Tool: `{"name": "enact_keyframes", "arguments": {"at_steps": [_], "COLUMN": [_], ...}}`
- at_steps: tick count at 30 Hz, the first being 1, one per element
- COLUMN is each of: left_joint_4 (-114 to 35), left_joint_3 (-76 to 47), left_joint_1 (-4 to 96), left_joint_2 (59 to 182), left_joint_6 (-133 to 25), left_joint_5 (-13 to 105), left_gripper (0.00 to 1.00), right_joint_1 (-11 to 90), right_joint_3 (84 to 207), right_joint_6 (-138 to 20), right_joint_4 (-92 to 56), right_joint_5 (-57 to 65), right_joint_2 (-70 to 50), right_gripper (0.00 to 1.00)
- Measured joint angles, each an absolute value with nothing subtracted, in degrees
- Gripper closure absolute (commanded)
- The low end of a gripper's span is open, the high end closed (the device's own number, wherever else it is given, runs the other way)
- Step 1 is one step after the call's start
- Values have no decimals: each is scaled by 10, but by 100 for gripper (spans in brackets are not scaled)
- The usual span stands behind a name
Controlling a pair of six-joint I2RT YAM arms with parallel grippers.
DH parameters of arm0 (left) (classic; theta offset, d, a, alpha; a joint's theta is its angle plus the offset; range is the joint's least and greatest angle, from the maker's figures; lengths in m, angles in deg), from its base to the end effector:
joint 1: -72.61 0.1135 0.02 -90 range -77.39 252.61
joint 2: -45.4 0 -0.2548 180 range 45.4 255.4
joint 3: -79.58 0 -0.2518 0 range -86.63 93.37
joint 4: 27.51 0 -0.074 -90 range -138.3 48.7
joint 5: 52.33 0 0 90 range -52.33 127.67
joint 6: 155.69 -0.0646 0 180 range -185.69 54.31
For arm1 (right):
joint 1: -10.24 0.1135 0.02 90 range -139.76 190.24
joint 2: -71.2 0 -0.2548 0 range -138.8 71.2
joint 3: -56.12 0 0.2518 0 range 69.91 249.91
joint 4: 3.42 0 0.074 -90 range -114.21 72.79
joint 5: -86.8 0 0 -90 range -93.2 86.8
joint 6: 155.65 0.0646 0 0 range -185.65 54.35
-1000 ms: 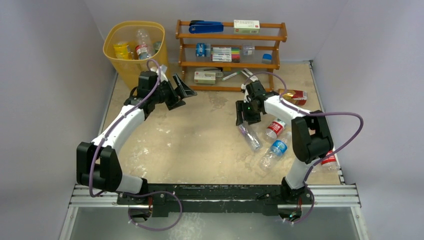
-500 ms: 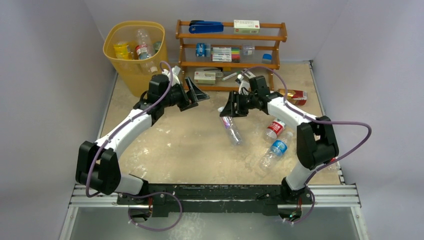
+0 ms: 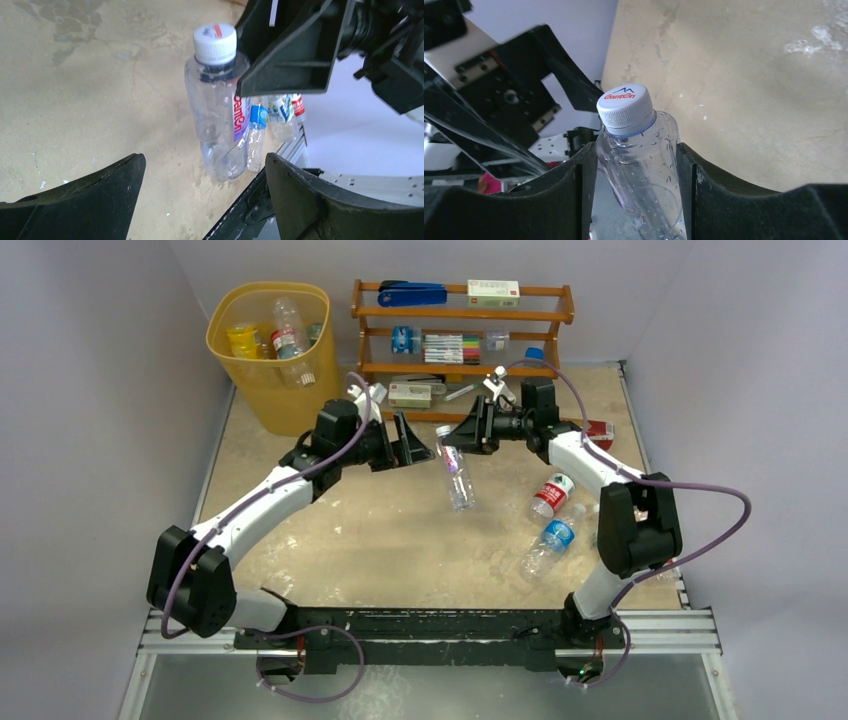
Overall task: Put the plastic bottles in the bin
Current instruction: Place the plastic bottle in the trash bin.
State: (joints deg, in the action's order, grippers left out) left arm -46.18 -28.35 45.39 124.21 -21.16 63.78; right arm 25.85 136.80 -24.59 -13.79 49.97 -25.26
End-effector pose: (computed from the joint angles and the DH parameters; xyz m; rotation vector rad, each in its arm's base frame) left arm 0.2892 -0.1807 0.2773 -0.0122 2.1984 -1.2144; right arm 0.3638 0.1553 0.2485 -0.1746 2.1735 1.5325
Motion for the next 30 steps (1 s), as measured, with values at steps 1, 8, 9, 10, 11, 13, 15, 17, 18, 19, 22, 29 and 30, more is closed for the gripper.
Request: {"name": "enact_keyframes", "arguments": {"at_steps": [1, 8, 9, 10, 11, 13, 15, 17, 18, 19, 22, 29, 30], "left_joint_4": [-466, -476, -478, -481, -484, -485, -485, -484, -482, -480, -473, -444, -439], "left_joint_3": [-284, -284, -284, -284, -284, -284, -284, -284, -283, -283, -282, -275, -275], "left_joint_1": [446, 406, 403, 401, 399, 395, 390, 383, 378, 374, 364, 343, 340], "left_joint_2": [1242, 1242, 1242, 1242, 1242, 1242, 1243, 1244, 1246, 1248, 1254, 1271, 1272], "left_joint_6": [-219, -260, -265, -268, -274, -279, -283, -285, -286, -287, -288, -282, -282], "left_joint_5": [635, 611, 607, 602, 595, 585, 575, 568, 565, 563, 557, 548, 546], "left_gripper": [10, 10, 10, 10, 10, 10, 10, 10, 10, 10, 10, 10, 10], "right_joint_1": [257, 257, 257, 257, 257, 257, 257, 257, 257, 257, 257, 256, 256], "right_joint_3": [1368, 1366, 1365, 1362, 1360, 1357, 1352, 1345, 1342, 1338, 1329, 1319, 1319], "right_joint_6": [-235, -164, -156, -147, -136, -121, -104, -90, -83, -78, -68, -53, -51], "right_joint_4": [-127, -51, -41, -29, -17, -1, 21, 40, 49, 56, 69, 93, 97], "right_joint_5": [507, 551, 555, 562, 566, 571, 578, 579, 580, 581, 581, 583, 583], "right_joint_2": [-253, -253, -253, -253, -253, -253, -253, -253, -253, -253, -253, -253, -253], "right_gripper": [49, 48, 48, 48, 48, 48, 48, 47, 47, 47, 47, 47, 47]}}
